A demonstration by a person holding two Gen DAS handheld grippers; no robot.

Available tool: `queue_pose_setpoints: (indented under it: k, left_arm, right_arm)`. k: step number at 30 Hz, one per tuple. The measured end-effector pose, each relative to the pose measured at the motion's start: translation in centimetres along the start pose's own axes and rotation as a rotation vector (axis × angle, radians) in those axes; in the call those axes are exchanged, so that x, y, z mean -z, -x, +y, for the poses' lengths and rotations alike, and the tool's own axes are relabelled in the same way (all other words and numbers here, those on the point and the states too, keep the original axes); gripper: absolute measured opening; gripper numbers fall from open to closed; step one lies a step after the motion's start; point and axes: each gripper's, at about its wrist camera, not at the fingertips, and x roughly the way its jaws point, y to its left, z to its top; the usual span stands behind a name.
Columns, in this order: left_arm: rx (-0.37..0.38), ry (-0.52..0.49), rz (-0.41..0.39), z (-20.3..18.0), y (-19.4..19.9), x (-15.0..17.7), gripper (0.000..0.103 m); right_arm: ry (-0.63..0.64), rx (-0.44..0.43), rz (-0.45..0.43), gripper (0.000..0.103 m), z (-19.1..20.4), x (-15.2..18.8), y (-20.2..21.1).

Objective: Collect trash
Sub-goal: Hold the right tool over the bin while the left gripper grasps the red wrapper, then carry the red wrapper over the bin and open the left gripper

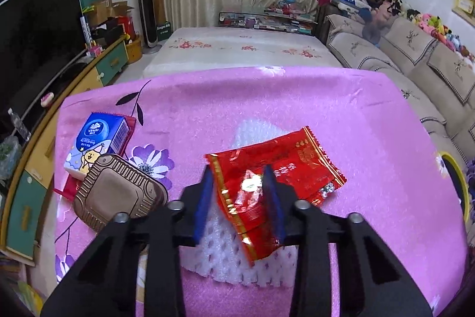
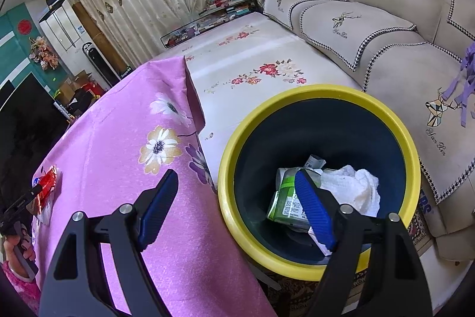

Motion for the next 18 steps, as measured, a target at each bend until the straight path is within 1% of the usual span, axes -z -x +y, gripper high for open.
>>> queue_pose_setpoints:
  k: [3, 6, 7, 13, 18]
  left_arm:
    - [0.006, -0.018, -0.006, -0.6, 0.5, 0.2, 0.009]
    - [0.002, -0.049, -0.037, -1.8, 1.9, 0.4, 0.002]
    - [0.003, -0.063, -0.053, -2.5, 2.7, 0.6, 0.002]
    - [0.011, -0.115, -0.094, -6.0, 6.1, 0.8, 0.002]
    - [0.063, -0.126, -0.111, -8.7, 8.7, 0.8, 0.002]
  right_arm:
    - [-0.002, -0.003, -0.005, 0.076, -0.1, -0.1, 0.2]
    - [-0.002, -0.009, -0.011, 0.076, -0.1, -0.1, 0.5]
    - [-0.002, -0.010, -0.013, 0.076, -0.1, -0.1, 0.7]
    - [0.000, -0.015, -0.036, 0.076, -0.5, -0.1, 1.8]
    - [-0.002, -0.020, -0.047, 0.076, -1.1, -0.1, 2.6]
